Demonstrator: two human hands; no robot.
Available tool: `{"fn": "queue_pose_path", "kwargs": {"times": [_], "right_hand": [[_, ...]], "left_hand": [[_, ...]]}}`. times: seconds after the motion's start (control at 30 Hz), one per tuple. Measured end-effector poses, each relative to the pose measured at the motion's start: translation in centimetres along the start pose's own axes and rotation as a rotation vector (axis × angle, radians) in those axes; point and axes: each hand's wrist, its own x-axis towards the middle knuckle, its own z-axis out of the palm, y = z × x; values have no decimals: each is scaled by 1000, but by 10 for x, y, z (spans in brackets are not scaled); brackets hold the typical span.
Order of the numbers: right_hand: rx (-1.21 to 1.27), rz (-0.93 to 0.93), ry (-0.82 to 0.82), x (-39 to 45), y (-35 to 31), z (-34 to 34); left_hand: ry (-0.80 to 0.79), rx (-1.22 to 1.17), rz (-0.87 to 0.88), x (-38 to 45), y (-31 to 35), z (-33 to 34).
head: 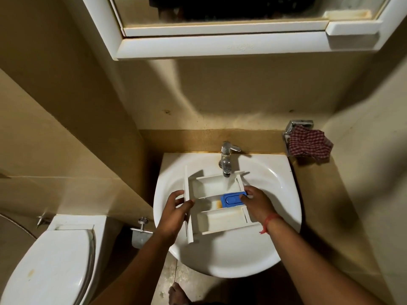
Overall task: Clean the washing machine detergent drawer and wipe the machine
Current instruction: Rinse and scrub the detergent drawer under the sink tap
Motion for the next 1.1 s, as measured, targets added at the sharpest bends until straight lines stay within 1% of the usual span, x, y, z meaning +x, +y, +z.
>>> {"fn": "queue_pose_path", "kwargs": {"times": [0.1, 0.2, 0.33, 0.4, 0.5, 0.63, 0.7, 0.77, 0.83, 0.9, 1.0, 1.03, 1.1], "right_hand": [[-22, 4, -52, 1, -4, -2], [28, 0, -59, -7, -5, -7], [53, -4, -85, -17, -2, -7], [17, -21, -102, -21, -4, -3], [-57, -81, -111, -26, -9, 3], [8, 12, -3, -28, -3, 5], [51, 28, 50, -30, 1, 4], [140, 62, 115, -31, 4, 3], [289, 117, 179, -33, 7, 6], [447, 222, 205, -34, 4, 6], [655, 339, 178, -35, -2, 11], [724, 358, 149, -36, -5, 14], [829, 356, 34, -40, -13, 22]], "left_hand": [[39, -2, 7, -6, 2, 1], [103, -29, 12, -12, 2, 7], [264, -42, 16, -21, 2, 16], [341, -56, 25, -24, 3, 17], [400, -55, 26, -31, 2, 18], [460, -67, 29, -39, -2, 14], [488, -86, 26, -42, -5, 13], [509, -103, 3, -46, -6, 15], [542, -109, -22, -48, -7, 21], [560, -91, -46, -49, -9, 29], [573, -71, -102, -52, -12, 43], [592, -71, -128, -53, -13, 47], [622, -70, -160, -58, -12, 57]]}}
